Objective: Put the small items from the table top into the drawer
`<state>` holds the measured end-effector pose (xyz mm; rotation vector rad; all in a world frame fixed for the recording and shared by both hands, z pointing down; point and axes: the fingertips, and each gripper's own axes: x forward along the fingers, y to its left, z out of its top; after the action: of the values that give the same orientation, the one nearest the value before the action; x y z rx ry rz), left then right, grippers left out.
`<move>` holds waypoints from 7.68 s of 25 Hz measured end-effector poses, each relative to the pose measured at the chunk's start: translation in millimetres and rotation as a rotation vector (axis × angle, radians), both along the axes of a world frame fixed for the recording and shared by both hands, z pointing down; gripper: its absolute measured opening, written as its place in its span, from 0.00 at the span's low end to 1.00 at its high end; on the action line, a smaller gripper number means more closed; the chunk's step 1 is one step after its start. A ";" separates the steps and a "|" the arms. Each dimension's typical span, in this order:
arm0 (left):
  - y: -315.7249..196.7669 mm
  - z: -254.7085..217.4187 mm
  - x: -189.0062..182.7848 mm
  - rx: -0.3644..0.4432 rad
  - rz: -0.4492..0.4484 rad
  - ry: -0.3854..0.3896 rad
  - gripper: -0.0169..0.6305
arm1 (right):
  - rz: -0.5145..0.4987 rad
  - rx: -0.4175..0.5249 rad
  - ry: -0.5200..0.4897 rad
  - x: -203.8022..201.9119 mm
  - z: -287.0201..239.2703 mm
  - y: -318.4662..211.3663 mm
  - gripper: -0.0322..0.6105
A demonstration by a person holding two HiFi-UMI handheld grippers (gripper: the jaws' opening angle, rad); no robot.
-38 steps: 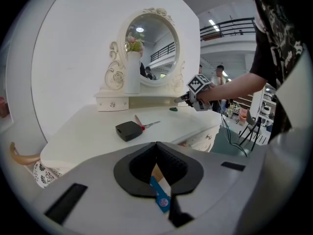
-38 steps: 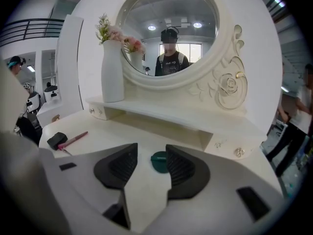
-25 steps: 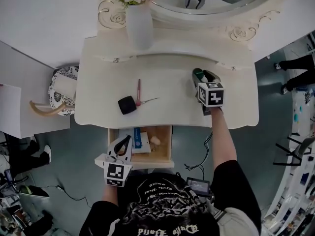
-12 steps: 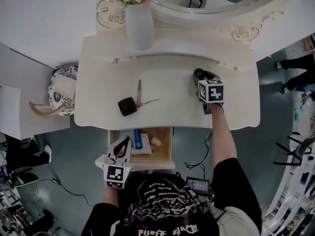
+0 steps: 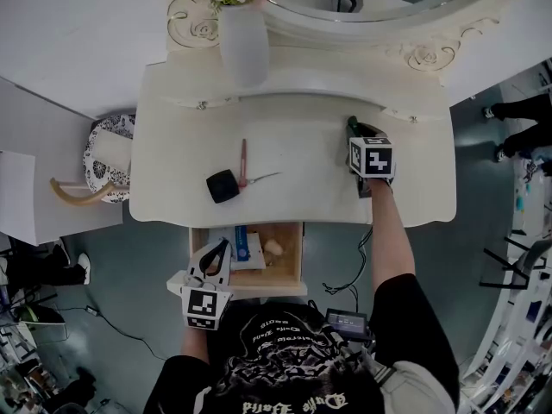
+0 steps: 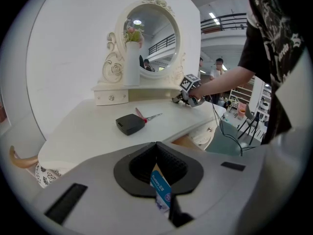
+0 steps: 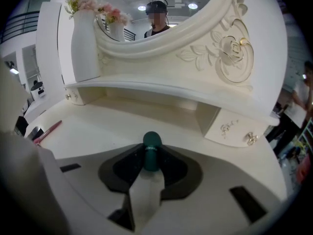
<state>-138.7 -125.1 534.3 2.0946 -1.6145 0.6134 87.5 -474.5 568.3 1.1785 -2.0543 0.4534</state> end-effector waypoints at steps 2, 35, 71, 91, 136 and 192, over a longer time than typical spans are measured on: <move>0.9 0.8 2.4 -0.004 0.018 -0.011 0.05 | 0.000 0.010 0.020 2.9 -0.1 -1.4 0.20; 23.1 -24.4 6.4 0.101 -0.041 -0.002 0.05 | -0.095 0.185 -0.042 -2.0 -73.2 68.3 0.15; 74.7 -40.8 39.8 0.169 -0.064 0.012 0.05 | -0.230 0.206 -0.083 -14.3 -100.9 191.1 0.14; 94.5 -42.1 48.6 0.172 -0.083 0.032 0.05 | -0.378 0.148 -0.095 -35.7 -81.2 254.5 0.14; 123.2 -31.8 -37.9 0.141 -0.378 0.025 0.05 | -0.883 -0.056 -0.015 -192.9 2.1 353.6 0.14; 124.0 -1.2 -115.1 0.026 -0.499 0.025 0.05 | -1.195 -0.344 0.141 -276.5 119.8 417.0 0.21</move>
<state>-253.8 -1.1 533.1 1.6076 -2.0334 0.3930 -189.0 -57.5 688.1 -0.2903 -2.0403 0.0979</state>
